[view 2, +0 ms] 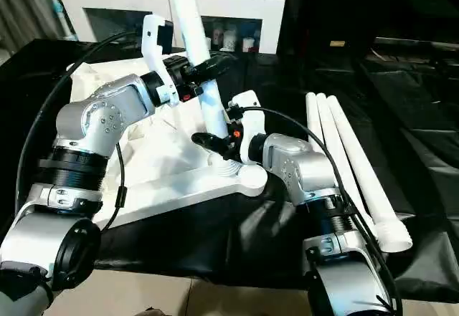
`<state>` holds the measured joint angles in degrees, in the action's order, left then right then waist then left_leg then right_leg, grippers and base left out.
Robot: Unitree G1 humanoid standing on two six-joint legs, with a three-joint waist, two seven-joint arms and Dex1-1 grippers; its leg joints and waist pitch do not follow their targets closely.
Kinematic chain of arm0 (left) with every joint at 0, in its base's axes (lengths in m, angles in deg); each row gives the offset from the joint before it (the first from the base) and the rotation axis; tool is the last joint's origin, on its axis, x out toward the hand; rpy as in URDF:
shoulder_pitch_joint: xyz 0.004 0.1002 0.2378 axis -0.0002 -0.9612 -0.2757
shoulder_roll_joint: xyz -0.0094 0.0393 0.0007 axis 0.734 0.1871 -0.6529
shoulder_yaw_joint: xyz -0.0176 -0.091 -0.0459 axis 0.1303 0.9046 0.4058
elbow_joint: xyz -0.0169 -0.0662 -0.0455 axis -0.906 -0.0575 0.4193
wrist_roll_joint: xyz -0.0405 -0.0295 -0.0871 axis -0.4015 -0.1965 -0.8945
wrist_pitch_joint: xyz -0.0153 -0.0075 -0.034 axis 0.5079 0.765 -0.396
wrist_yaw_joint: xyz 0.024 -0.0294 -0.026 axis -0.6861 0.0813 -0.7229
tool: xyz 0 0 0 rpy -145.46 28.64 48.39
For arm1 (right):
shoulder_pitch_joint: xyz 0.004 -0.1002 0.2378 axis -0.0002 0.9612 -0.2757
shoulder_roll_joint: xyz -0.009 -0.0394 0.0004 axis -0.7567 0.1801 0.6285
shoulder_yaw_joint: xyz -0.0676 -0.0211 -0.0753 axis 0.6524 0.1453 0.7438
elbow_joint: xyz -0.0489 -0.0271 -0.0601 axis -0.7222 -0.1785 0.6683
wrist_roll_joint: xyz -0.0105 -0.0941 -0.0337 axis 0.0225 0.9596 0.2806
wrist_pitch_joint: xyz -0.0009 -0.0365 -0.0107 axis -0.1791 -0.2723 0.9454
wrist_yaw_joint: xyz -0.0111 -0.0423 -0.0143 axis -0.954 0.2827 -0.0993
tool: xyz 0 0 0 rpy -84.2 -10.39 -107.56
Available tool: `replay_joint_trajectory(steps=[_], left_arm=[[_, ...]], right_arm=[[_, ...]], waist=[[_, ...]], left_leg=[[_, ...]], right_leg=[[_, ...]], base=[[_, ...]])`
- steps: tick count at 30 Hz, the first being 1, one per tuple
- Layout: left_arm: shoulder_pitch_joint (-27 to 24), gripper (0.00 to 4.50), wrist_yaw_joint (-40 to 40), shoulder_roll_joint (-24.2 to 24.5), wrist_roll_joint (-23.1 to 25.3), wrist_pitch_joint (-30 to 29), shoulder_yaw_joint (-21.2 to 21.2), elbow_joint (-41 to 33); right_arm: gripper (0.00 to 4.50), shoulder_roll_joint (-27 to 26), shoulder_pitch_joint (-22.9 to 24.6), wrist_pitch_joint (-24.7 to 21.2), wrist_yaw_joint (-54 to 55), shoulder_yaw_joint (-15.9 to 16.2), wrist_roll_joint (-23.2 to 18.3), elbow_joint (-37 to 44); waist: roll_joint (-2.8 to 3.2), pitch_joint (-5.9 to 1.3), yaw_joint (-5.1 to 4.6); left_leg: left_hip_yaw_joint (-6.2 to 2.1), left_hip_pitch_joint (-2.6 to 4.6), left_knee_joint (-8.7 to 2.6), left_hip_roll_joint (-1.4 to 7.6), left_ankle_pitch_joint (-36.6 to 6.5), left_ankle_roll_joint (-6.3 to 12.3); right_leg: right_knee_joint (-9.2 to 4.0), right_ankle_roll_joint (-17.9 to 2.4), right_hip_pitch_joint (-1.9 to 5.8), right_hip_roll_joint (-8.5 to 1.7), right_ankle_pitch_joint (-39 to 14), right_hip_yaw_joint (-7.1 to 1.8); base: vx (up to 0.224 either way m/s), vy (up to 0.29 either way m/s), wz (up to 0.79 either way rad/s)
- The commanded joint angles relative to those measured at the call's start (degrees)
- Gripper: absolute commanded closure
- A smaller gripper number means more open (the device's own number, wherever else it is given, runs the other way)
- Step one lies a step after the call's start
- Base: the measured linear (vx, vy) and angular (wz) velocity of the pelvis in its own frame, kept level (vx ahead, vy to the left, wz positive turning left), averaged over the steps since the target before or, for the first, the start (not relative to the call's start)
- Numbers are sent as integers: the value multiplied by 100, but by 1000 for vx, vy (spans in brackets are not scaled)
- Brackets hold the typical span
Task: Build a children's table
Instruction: Insert table leg to table base
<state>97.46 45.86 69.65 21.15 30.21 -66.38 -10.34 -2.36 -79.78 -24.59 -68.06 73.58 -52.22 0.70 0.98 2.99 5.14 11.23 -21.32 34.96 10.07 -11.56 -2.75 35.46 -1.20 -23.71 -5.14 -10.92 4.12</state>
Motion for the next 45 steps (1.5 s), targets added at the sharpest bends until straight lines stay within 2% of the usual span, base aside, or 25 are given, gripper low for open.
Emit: replay_joint_trajectory(steps=[1,2,3,4,6,7,8,10,11,12,13,14,15,16,18,19,20,21,26,28,32,33,42,44,45], left_arm=[[86,240,39,54,42,15,33,-185],[-3,205,-381,135,-126,-54,-42,-366],[-3,205,-381,135,-126,-54,-42,-366],[-39,196,-598,158,-300,-181,-42,-448],[-157,185,-1042,312,-471,-328,-165,-736],[-157,171,-1042,312,-471,-328,-165,-736],[-194,162,-1156,375,-484,-333,-205,-820],[-228,157,-1305,427,-489,-263,-230,-863],[-298,148,-1723,519,-708,-327,-213,-985],[-298,145,-1723,519,-708,-327,-213,-985],[-339,144,-2094,611,-918,-442,-197,-1077],[-363,144,-2431,704,-1085,-546,-199,-1137],[-366,144,-2619,773,-1137,-625,-239,-1158],[-361,144,-2778,846,-1112,-642,-316,-1154],[-340,144,-3066,961,-1075,-631,-423,-1121],[-324,144,-3150,988,-1077,-628,-436,-1097],[-306,144,-3241,1009,-1128,-661,-417,-1081],[-306,162,-3241,1009,-1128,-661,-417,-1081],[-222,187,-3549,1171,-1302,-925,-415,-1011],[-201,214,-3598,1189,-1311,-951,-431,-975],[-148,231,-3500,1184,-1310,-1025,-392,-829],[-145,259,-3454,1169,-1314,-1026,-356,-803],[-131,278,-3250,1124,-1342,-1175,-195,-745],[-119,278,-3152,1104,-1306,-1132,-174,-746],[-101,278,-3006,1074,-1292,-1095,-133,-757]], right_arm=[[220,16,-52,1,-9,-62,-72,115],[229,98,-24,-77,-381,19,-251,284],[229,98,-24,-77,-381,19,-251,284],[238,127,-2,-102,-533,53,-312,361],[245,340,162,-99,-1175,247,-490,714],[254,340,162,-99,-1175,247,-490,714],[258,405,218,-102,-1378,316,-552,841],[260,499,296,-161,-1637,354,-689,1014],[262,634,390,-271,-1922,339,-890,1211],[262,634,390,-271,-1922,339,-890,1211],[262,767,463,-340,-2158,355,-1007,1342],[262,908,526,-394,-2390,395,-1092,1455],[262,1008,560,-419,-2539,438,-1118,1511],[263,1083,578,-425,-2651,484,-1123,1546],[263,1246,596,-421,-2873,583,-1107,1590],[263,1313,603,-404,-2959,631,-1085,1599],[263,1366,605,-383,-3028,680,-1055,1595],[263,1366,605,-383,-3028,680,-1055,1595],[263,1605,611,-260,-3274,882,-902,1578],[263,1646,592,-217,-3315,940,-849,1557],[263,1681,555,-167,-3347,973,-844,1523],[263,1676,548,-154,-3340,969,-838,1509],[264,1639,545,-47,-3290,941,-817,1477],[264,1606,560,58,-3204,923,-764,1470],[264,1537,557,310,-2991,891,-605,1418]], waist=[[-74,-450,21],[-108,-455,31],[-102,-463,40],[-83,-454,41],[-103,-445,68],[-103,-445,68],[-71,-443,71],[-83,-438,83],[-44,-426,97],[-60,-420,111],[-60,-420,111],[-26,-407,133],[-27,-405,136],[0,-394,141],[-14,-380,129],[20,-372,133],[4,-371,125],[2,-377,127],[13,-402,119],[11,-401,123],[12,-398,129],[13,-399,132],[25,-408,135],[31,-404,135],[30,-407,133]], left_leg=[[-132,39,-324,257,89,631],[-132,51,-326,262,107,645],[-136,47,-319,263,153,657],[-134,44,-316,273,186,686],[-127,48,-310,276,203,738],[-127,48,-310,276,203,738],[-126,51,-304,279,209,780],[-122,43,-301,277,152,786],[-126,47,-312,285,11,723],[-121,46,-319,298,-91,649],[-121,46,-319,298,-91,649],[-119,62,-327,290,-281,535],[-121,57,-331,294,-314,503],[-128,62,-340,295,-413,437],[-130,69,-360,291,-602,308],[-133,71,-362,286,-664,270],[-137,78,-372,288,-737,177],[-138,76,-368,287,-701,165],[-145,62,-351,272,-485,202],[-143,57,-345,270,-477,218],[-142,56,-346,273,-535,246],[-144,57,-346,274,-545,236],[-150,53,-342,275,-518,239],[-152,52,-344,276,-530,235],[-155,55,-347,283,-549,209]], right_leg=[[-248,-1577,420,-355,314,-269],[-243,-1593,420,-356,340,-266],[-220,-1619,432,-360,413,-266],[-212,-1654,412,-359,523,-270],[-193,-1714,421,-342,655,-264],[-193,-1714,421,-342,655,-264],[-199,-1731,398,-336,676,-258],[-203,-1716,415,-339,628,-262],[-225,-1707,399,-352,384,-263],[-230,-1690,409,-351,234,-266],[-230,-1690,409,-351,234,-266],[-253,-1642,404,-332,7,-263],[-246,-1634,401,-328,-16,-267],[-261,-1601,383,-327,-149,-266],[-300,-1524,386,-338,-444,-273],[-315,-1504,379,-340,-549,-274],[-335,-1440,394,-349,-698,-283],[-330,-1440,397,-349,-667,-284],[-283,-1510,402,-322,-255,-274],[-281,-1549,401,-327,-207,-274],[-289,-1586,407,-335,-262,-271],[-291,-1585,408,-337,-291,-271],[-279,-1615,415,-333,-165,-267],[-286,-1617,413,-336,-181,-266],[-284,-1604,407,-345,-211,-266]], base=[[0,0,0],[0,0,0],[0,0,0],[0,0,0],[0,0,0],[0,0,0],[0,0,0],[0,0,0],[0,0,0],[0,0,0],[0,0,0],[0,0,0],[0,0,0],[0,0,0],[0,0,0],[0,0,0],[0,0,0],[0,0,0],[0,0,0],[0,0,0],[0,0,0],[0,0,0],[0,0,0],[0,0,0],[0,0,0]])
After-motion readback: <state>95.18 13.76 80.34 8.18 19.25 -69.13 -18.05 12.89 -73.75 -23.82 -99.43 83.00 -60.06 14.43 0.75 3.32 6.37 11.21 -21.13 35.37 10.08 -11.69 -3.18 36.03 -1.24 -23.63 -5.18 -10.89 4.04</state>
